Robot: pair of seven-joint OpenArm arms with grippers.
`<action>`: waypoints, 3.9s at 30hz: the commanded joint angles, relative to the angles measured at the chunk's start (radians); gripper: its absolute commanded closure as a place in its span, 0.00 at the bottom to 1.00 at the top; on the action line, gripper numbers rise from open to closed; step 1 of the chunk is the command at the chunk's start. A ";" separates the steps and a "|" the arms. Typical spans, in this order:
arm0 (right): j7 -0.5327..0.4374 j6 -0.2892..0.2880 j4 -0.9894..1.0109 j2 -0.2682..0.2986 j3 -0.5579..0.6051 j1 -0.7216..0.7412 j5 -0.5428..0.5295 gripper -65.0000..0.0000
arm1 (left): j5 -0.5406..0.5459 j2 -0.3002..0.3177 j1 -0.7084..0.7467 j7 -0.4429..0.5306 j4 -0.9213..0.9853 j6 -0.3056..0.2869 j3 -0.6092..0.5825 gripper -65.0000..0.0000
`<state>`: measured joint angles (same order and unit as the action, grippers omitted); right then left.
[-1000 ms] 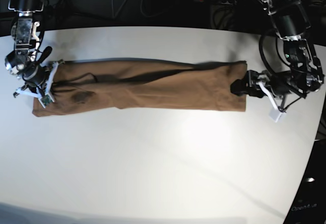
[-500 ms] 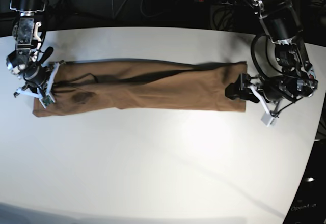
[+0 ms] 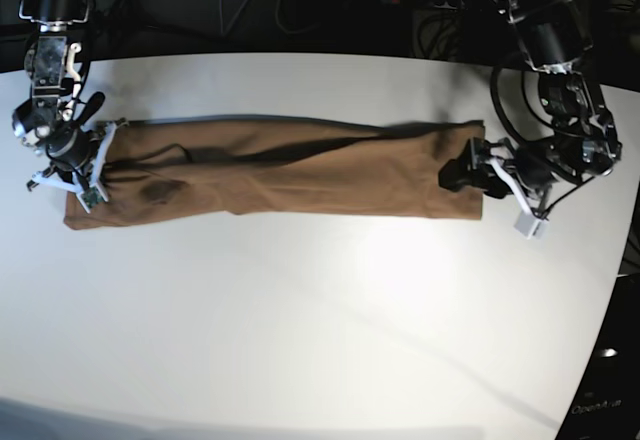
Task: Fold the T-shirt properly
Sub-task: 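Open and regrasp the tan strip end with the left gripper, then lift the strip end with the left gripper toward the right gripper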
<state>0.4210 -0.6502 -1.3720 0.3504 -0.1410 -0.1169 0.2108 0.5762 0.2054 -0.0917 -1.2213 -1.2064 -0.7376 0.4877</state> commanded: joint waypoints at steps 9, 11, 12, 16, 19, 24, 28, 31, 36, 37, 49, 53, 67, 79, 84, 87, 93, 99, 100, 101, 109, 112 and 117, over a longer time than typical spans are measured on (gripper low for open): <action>0.089 -0.048 0.015 -0.004 0.007 -0.019 0.029 1.00 | -0.152 -0.005 0.086 -0.175 0.026 0.039 -0.013 0.37; 0.089 -0.048 0.015 -0.004 0.007 -0.019 0.029 1.00 | -0.154 -0.008 0.086 -0.175 0.026 0.039 -0.014 0.37; 0.089 -0.048 0.015 -0.004 0.007 -0.019 0.029 1.00 | -0.154 -0.011 0.086 -0.175 0.026 0.039 -0.014 0.37; 0.089 -0.048 0.015 -0.004 0.007 -0.019 0.029 1.00 | -0.154 -0.014 0.076 -0.175 0.079 0.039 -0.074 0.37; 0.089 -0.048 0.015 -0.004 0.008 -0.019 0.029 1.00 | -0.152 -0.033 0.045 -0.175 0.150 0.039 -0.102 0.37; 0.089 -0.048 0.015 -0.004 0.008 -0.019 0.029 1.00 | -0.147 -0.048 0.023 -0.175 0.216 0.039 -0.102 0.68; 0.089 -0.048 0.015 -0.004 0.008 -0.019 0.029 1.00 | -0.152 -0.060 0.005 -0.175 0.216 0.039 -0.102 0.98; 0.089 -0.048 0.015 -0.004 0.008 -0.019 0.029 1.00 | -0.152 -0.060 -0.007 -0.175 0.214 0.039 -0.097 0.95; 0.089 -0.048 0.015 -0.004 0.008 -0.019 0.029 1.00 | -0.152 -0.062 -0.010 -0.175 0.207 0.039 -0.097 0.95; 0.089 -0.048 0.015 -0.004 0.008 -0.019 0.029 1.00 | -0.152 -0.062 -0.018 -0.175 0.204 0.039 -0.097 0.95; 0.089 -0.048 0.016 -0.006 0.008 -0.020 0.029 1.00 | -0.143 -0.151 -0.006 -0.175 -0.152 0.039 -0.103 0.95; 0.089 -0.048 0.016 -0.006 0.008 -0.019 0.029 1.00 | -0.143 -0.199 -0.007 -0.175 -0.254 0.039 -0.103 0.95; 0.089 -0.048 0.016 -0.023 0.011 -0.017 0.029 1.00 | -0.141 -0.337 -0.062 -0.175 -0.453 0.378 -0.292 0.95; 0.089 -0.048 0.016 -0.024 0.011 -0.016 0.029 1.00 | -0.141 -0.363 -0.098 -0.122 -0.442 0.565 -0.473 0.95; 0.089 -0.048 0.015 -0.024 0.011 -0.016 0.029 1.00 | -0.141 -0.363 -0.108 -0.108 -0.352 0.567 -0.568 0.95; 0.089 -0.048 0.015 -0.024 0.011 -0.016 0.029 1.00 | -0.146 -0.363 -0.113 -0.082 -0.298 0.567 -0.593 0.95; 0.089 -0.048 0.015 -0.024 0.011 -0.016 0.029 1.00 | -0.150 -0.363 -0.116 -0.025 -0.247 0.567 -0.591 0.95; 0.089 -0.048 0.015 -0.024 0.011 -0.016 0.029 1.00 | -0.146 -0.363 -0.141 -0.025 -0.224 0.567 -0.593 0.90; 0.088 -0.048 0.015 -0.024 0.011 -0.016 0.029 1.00 | -0.143 -0.363 -0.141 -0.025 -0.226 0.567 -0.593 0.85; 0.088 -0.048 0.015 -0.024 0.011 -0.016 0.029 1.00 | -0.143 -0.363 -0.141 -0.025 -0.229 0.567 -0.593 0.77; 0.086 -0.048 0.015 -0.024 0.011 -0.016 0.029 1.00 | -0.011 -0.355 -0.141 0.016 -0.234 0.556 -0.596 0.56; 0.086 -0.048 0.015 -0.023 0.011 -0.016 0.029 1.00 | 0.069 -0.330 -0.141 0.068 -0.234 0.556 -0.616 0.55; 0.085 -0.048 0.015 -0.023 0.011 -0.016 0.029 1.00 | 0.198 -0.275 -0.141 0.185 -0.229 0.556 -0.732 0.55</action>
<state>0.4248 -0.6422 -1.3762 0.3351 -0.1417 -0.1139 0.2226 0.7509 -0.0601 -0.2104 -1.0500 -1.4197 -0.1745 -0.2440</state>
